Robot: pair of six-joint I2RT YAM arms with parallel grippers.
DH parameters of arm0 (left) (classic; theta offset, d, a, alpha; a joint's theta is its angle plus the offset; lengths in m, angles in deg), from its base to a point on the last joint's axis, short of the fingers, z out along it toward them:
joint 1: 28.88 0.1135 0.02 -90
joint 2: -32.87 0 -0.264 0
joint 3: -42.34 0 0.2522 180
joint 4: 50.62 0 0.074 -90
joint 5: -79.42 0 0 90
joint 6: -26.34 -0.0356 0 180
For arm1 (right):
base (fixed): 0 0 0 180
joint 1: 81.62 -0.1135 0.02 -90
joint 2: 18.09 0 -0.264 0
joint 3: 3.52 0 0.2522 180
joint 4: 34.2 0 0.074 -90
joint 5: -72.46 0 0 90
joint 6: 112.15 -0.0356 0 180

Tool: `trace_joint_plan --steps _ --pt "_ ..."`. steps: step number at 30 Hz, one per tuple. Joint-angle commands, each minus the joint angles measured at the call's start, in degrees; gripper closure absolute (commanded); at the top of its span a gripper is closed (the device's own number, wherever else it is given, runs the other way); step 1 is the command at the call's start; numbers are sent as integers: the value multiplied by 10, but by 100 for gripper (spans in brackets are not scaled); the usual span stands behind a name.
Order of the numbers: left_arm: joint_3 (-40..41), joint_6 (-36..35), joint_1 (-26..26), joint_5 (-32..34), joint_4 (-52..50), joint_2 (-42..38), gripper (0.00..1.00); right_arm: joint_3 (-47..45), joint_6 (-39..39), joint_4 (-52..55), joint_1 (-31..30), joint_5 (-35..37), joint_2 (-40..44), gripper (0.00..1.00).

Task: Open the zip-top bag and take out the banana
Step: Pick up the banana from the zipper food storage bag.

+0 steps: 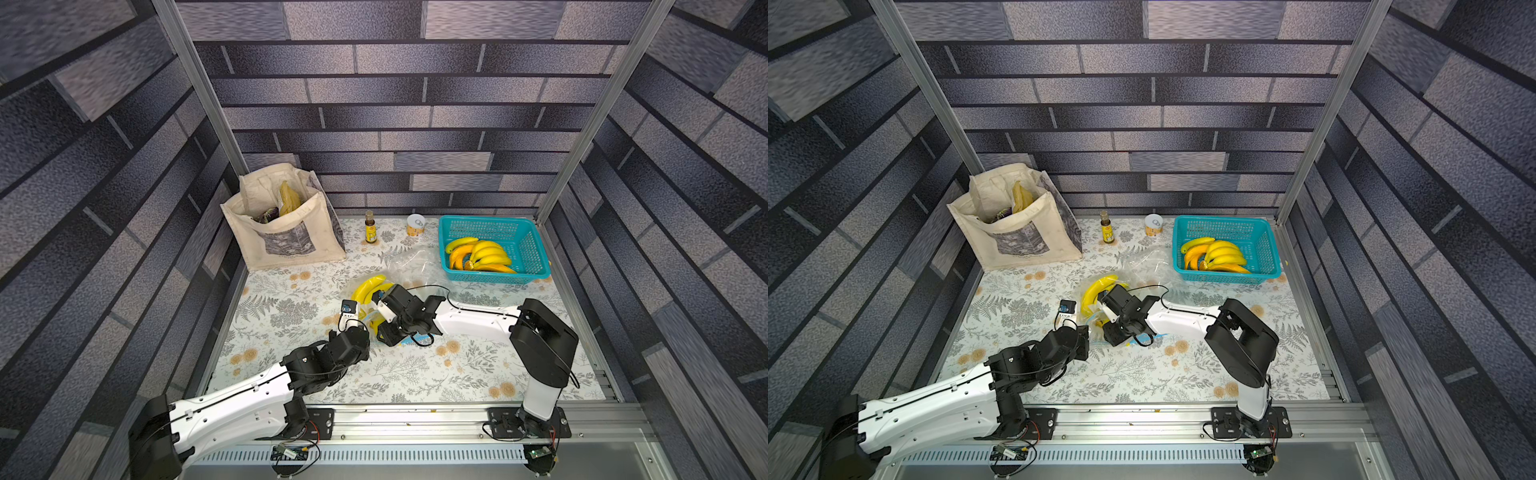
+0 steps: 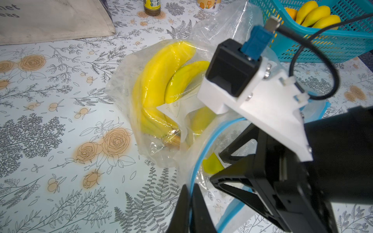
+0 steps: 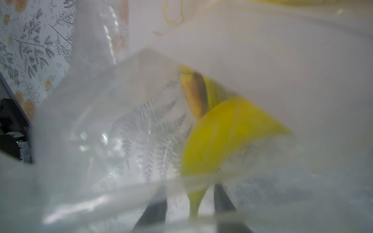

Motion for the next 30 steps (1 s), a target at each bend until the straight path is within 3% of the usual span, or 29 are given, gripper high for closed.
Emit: trace_joint_plan --steps 1,18,22,30 --pt "9 13 3 11 -9 -11 92 19 9 28 -6 -10 -14 63" --pt "17 21 3 11 -11 -22 92 38 10 45 -7 17 -51 68" --pt "20 24 3 10 -12 -26 92 42 4 44 -6 19 -64 73" --pt "27 27 2 13 -19 -44 92 49 4 56 -6 23 -90 58"
